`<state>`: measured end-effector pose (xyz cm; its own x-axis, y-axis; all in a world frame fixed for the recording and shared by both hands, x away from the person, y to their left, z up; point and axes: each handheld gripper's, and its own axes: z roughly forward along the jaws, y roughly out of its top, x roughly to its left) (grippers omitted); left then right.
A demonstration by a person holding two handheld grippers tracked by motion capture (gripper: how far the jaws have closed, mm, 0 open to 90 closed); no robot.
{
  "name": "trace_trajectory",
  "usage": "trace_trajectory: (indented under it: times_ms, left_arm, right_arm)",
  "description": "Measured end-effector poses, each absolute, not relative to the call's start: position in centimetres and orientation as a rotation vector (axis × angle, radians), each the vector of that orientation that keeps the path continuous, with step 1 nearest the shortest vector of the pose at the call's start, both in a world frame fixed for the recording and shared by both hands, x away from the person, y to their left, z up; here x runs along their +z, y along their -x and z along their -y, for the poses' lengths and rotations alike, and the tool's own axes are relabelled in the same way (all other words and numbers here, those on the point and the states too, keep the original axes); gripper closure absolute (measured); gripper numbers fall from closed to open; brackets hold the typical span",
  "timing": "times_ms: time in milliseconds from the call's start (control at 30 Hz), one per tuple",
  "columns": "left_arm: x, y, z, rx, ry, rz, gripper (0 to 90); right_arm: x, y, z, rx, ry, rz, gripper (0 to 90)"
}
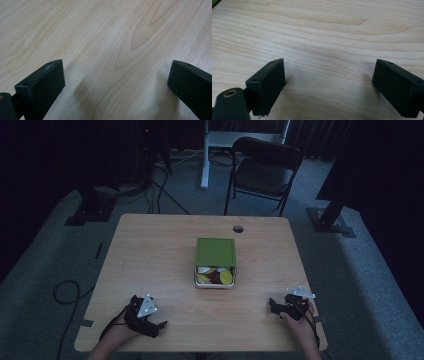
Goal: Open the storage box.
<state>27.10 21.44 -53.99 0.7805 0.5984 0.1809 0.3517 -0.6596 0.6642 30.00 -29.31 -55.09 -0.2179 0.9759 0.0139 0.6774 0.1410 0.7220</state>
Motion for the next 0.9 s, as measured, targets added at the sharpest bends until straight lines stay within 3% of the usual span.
trace_trajectory:
  times_ms: [467,900]
  left_arm:
    - [-53.6,-26.7,-19.2,0.724,-2.389,-0.617,1.8]
    - [-52.0,-26.4,-17.2,0.815,-2.346,-0.501,1.8]
  right_arm:
    - [-55.1,-30.0,29.3,0.848,-1.581,-1.959,10.7]
    - [-55.1,-30.0,29.3,0.847,-1.579,-1.960,10.7]
